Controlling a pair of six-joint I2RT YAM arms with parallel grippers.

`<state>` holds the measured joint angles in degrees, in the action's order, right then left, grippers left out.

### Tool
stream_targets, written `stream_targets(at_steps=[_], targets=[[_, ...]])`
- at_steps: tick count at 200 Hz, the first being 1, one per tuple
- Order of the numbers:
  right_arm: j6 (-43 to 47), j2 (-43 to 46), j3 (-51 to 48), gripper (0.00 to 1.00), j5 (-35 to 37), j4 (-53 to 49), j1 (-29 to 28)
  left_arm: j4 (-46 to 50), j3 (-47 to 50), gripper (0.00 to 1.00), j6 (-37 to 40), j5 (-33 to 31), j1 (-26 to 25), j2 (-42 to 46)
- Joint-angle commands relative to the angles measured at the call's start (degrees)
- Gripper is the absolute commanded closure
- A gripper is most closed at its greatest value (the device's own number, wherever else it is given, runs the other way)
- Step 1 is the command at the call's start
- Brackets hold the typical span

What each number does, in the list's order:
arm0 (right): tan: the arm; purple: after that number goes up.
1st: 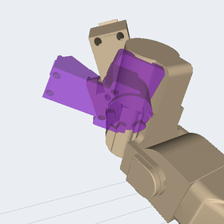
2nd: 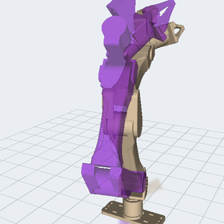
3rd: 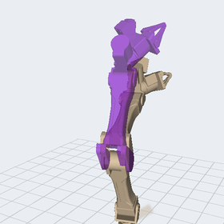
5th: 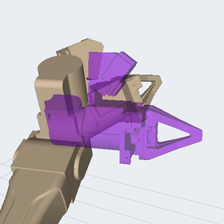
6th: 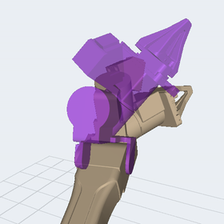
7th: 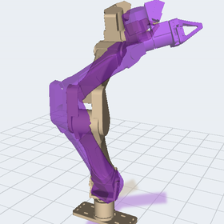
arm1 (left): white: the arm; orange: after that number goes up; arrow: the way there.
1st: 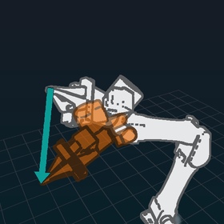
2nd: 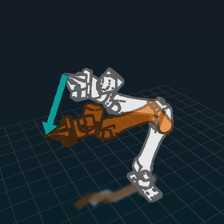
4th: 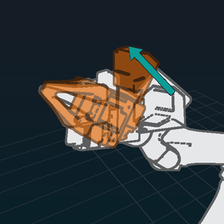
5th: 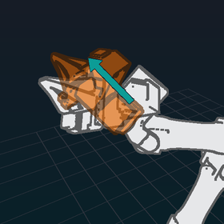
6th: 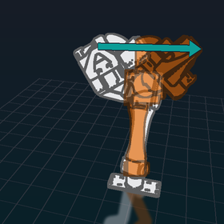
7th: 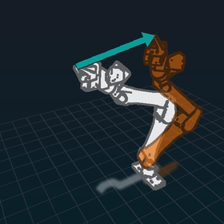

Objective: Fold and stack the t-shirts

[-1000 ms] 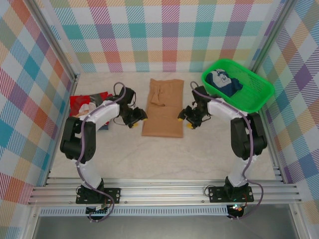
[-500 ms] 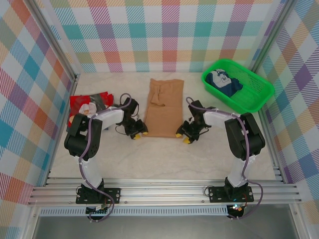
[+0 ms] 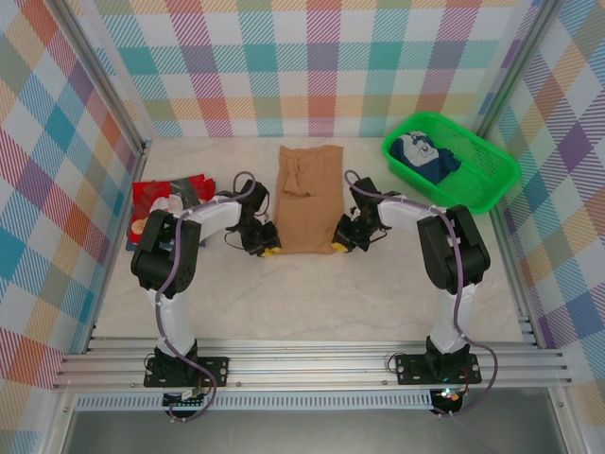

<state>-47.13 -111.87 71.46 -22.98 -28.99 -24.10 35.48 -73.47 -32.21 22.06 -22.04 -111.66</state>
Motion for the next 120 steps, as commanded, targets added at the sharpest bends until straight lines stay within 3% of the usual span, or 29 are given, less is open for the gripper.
stream_targets(at_steps=[1,53,120], targets=[[0.6,0.5,0.5,0.97,0.3,-0.4,-0.5,-5.0,-2.2,0.86,-0.9,1.8,-1.0,-0.2],[0.9,2.9,-1.5,1.00,1.1,-2.6,-0.5,-4.6,-1.2,1.00,-1.3,0.9,-1.0,1.0],[6.4,10.3,-5.7,1.00,1.9,-9.7,-1.5,1.3,9.4,1.00,0.6,1.9,-3.5,12.7]])
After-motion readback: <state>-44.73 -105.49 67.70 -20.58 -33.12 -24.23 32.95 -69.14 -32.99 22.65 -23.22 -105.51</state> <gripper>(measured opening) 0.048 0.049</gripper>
